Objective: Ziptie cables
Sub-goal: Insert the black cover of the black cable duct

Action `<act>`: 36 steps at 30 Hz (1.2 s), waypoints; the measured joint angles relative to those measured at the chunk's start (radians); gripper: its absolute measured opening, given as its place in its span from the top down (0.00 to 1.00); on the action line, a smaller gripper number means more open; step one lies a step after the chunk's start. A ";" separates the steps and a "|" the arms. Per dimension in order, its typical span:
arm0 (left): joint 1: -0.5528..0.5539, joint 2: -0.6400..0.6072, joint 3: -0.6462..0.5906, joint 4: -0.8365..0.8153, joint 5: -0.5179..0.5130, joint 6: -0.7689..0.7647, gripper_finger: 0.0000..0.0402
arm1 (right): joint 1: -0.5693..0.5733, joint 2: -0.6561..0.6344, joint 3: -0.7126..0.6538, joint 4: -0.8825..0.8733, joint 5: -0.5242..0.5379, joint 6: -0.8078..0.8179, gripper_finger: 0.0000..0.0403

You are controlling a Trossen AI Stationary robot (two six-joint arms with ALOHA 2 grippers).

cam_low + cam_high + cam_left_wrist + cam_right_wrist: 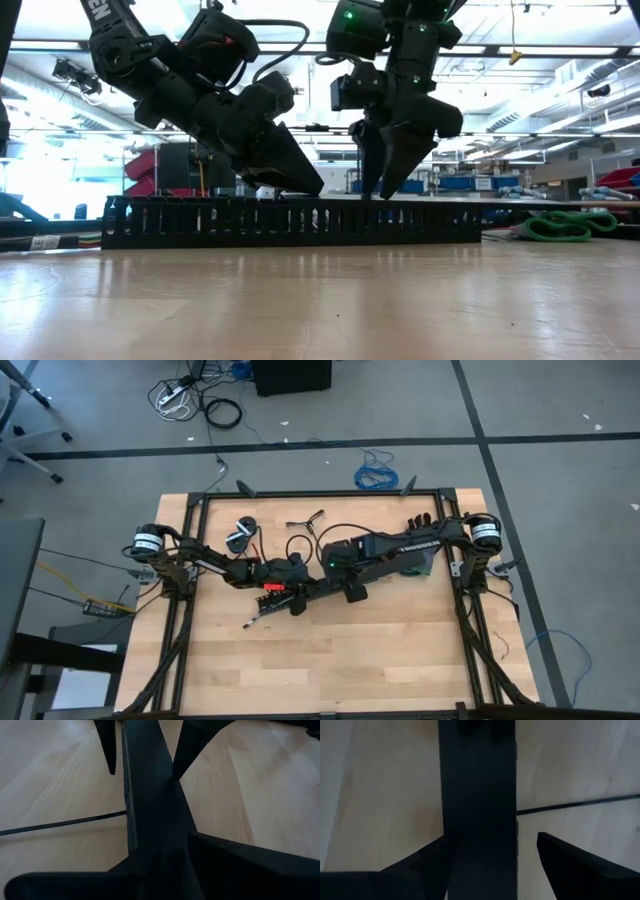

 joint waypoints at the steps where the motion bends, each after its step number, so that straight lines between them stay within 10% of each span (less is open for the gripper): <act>1: 0.000 0.000 0.000 0.000 0.000 0.000 0.77 | 0.002 -0.002 0.000 -0.007 0.007 0.003 0.33; 36: 0.002 0.000 0.000 -0.001 0.003 0.000 0.77 | 0.083 -0.063 -0.067 -0.120 0.145 0.095 0.24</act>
